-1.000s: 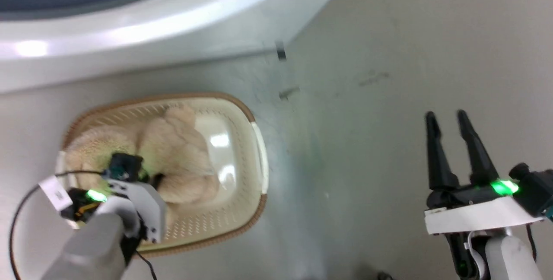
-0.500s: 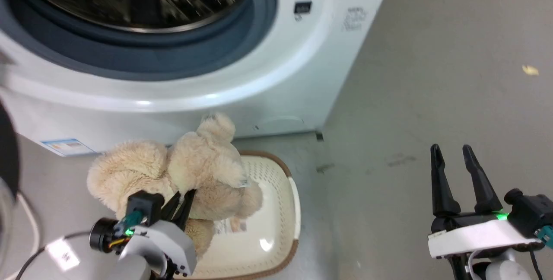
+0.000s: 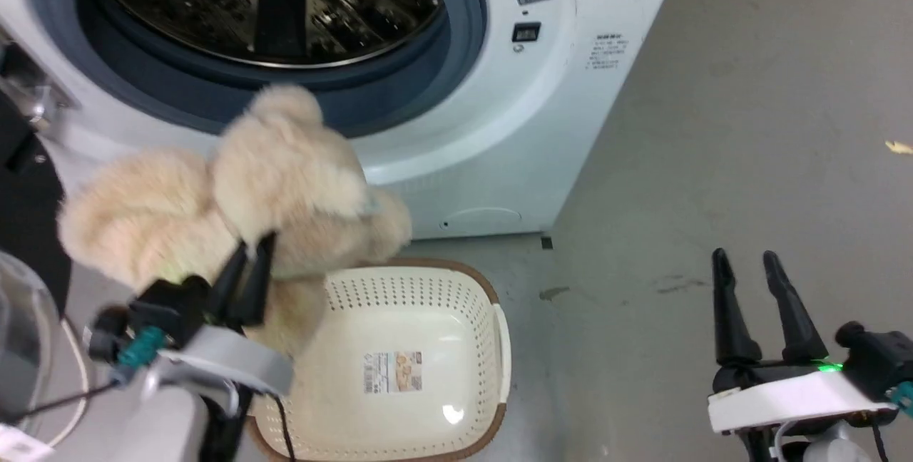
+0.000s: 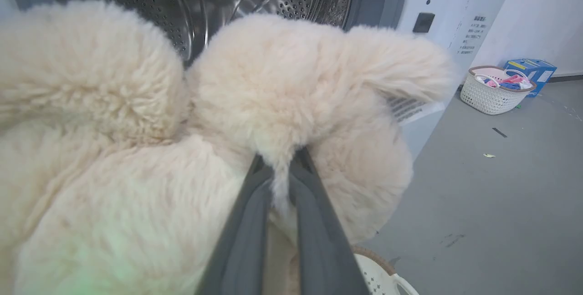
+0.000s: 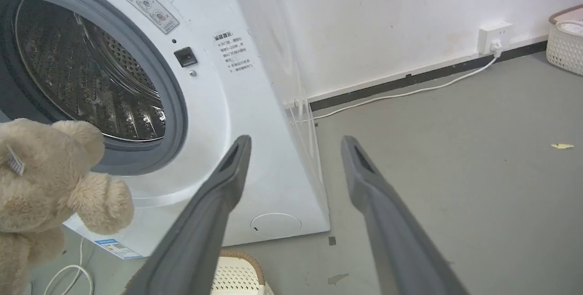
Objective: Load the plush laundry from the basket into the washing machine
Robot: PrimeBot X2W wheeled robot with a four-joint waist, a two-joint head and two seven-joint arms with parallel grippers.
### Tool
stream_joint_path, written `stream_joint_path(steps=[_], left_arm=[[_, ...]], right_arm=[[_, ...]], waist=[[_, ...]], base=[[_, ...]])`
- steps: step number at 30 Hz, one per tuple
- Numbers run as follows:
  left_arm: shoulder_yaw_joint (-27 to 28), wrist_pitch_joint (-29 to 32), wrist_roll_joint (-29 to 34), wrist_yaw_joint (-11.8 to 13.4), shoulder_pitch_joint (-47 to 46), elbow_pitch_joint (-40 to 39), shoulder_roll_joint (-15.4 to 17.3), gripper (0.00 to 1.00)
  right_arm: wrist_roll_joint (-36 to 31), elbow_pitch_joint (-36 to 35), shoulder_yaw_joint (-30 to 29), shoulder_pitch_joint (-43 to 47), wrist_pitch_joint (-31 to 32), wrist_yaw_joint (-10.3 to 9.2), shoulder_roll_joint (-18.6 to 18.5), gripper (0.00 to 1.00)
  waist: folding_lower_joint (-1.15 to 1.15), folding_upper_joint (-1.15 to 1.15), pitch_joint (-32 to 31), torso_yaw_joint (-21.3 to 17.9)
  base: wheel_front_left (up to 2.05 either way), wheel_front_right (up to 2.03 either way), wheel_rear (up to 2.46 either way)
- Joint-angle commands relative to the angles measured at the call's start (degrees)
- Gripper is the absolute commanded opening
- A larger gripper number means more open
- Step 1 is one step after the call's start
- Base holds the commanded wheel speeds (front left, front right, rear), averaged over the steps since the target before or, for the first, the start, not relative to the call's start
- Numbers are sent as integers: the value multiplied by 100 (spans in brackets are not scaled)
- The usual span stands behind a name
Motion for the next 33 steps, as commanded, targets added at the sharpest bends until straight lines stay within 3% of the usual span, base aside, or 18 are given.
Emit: stream_joint_path(steps=[1, 7, 9, 16, 24, 27, 33], left_arm=[[147, -40, 89, -91, -257, -189, 72, 0], [260, -25, 90, -225, -944, -267, 323, 0], [205, 193, 91, -283, -1544, -207, 546, 0], [190, 1052, -34, -350, -3269, -113, 1213, 0], [-118, 1573, -175, -373, -4963, 664, 1750, 0], [-352, 1651, -170, -375, -5892, 1326, 1991, 0], [-776, 1811, -231, -376, -6598, 2036, 2180, 0]], right_arm=[[267, -27, -37, -54, -24, 5, -11, 100], [454, -118, -6, -236, -24, 5, -11, 100], [870, -236, 46, -360, -24, 5, -11, 100], [1321, -542, 138, -673, -24, 5, -11, 100], [1778, -570, 334, -865, -24, 5, -11, 100], [1899, -594, 442, -978, -24, 5, -11, 100], [2001, -659, 454, -1016, -24, 5, -11, 100]], waist=[[0, 0, 240, -120], [0, 0, 716, -289], [0, 0, 1028, -433], [0, 0, 1851, -871], [0, 0, 2428, -1311], [0, 0, 2698, -1539], [0, 0, 2950, -1694]], base=[[0, 0, 0], [0, 0, 0], [0, 0, 0], [0, 0, 0], [0, 0, 0], [0, 0, 0], [0, 0, 0]])
